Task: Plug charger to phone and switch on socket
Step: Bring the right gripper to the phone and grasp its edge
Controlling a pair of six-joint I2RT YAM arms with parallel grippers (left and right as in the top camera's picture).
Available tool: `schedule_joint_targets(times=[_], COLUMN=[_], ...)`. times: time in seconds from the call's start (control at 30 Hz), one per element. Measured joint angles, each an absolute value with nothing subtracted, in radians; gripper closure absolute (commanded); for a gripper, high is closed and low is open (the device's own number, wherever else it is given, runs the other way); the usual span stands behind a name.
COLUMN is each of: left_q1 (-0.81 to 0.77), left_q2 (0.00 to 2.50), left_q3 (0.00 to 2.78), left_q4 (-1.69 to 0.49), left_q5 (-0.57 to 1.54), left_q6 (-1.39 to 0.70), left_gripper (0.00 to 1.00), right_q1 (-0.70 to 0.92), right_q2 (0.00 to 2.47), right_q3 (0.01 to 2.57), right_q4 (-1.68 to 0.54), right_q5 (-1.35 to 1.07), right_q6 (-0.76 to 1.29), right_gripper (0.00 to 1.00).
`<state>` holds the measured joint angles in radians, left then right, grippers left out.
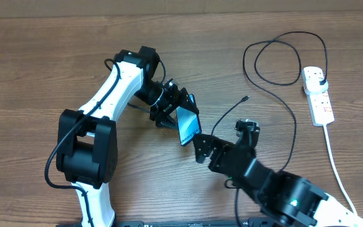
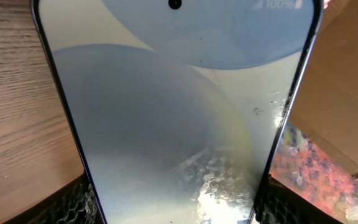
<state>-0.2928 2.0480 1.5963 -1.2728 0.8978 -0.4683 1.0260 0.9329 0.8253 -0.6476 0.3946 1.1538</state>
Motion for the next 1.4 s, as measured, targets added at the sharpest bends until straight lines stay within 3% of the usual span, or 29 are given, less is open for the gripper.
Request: schedule_joint_targets(times=[0.3, 0.47, 0.83, 1.17, 1.4], left_q1=[-0.293, -0.293, -0.293, -0.293, -0.293], left_q2=[2.048, 2.048, 2.048, 2.048, 2.048], left_q3=[1.596, 1.596, 1.596, 1.596, 1.596], left_q4=[-1.267, -1.252, -1.248, -1.249, -1.249], left_q5=[0.914, 0.916, 0.917, 0.918, 0.918], left_q6=[-0.472, -0.472, -0.472, -0.472, -0.472], left_gripper=[0.29, 0.29, 0.29, 0.28, 0.29], right_q1=[1.068, 1.068, 1.068, 1.017, 0.968], right_q2=[1.162, 1.213, 1.297, 1.382, 1.385], right_q3=[0.825, 0.825, 0.825, 0.825, 0.825], right_q4=[-0.497, -0.439, -0.343, -0.276, -0.242], right_q5=[0.508, 0.517, 0.52, 0.536, 0.536], right_q6=[1.235, 1.245, 1.254, 1.258, 1.256], right_gripper=[0.01, 0.15, 0.24, 0.41, 0.47])
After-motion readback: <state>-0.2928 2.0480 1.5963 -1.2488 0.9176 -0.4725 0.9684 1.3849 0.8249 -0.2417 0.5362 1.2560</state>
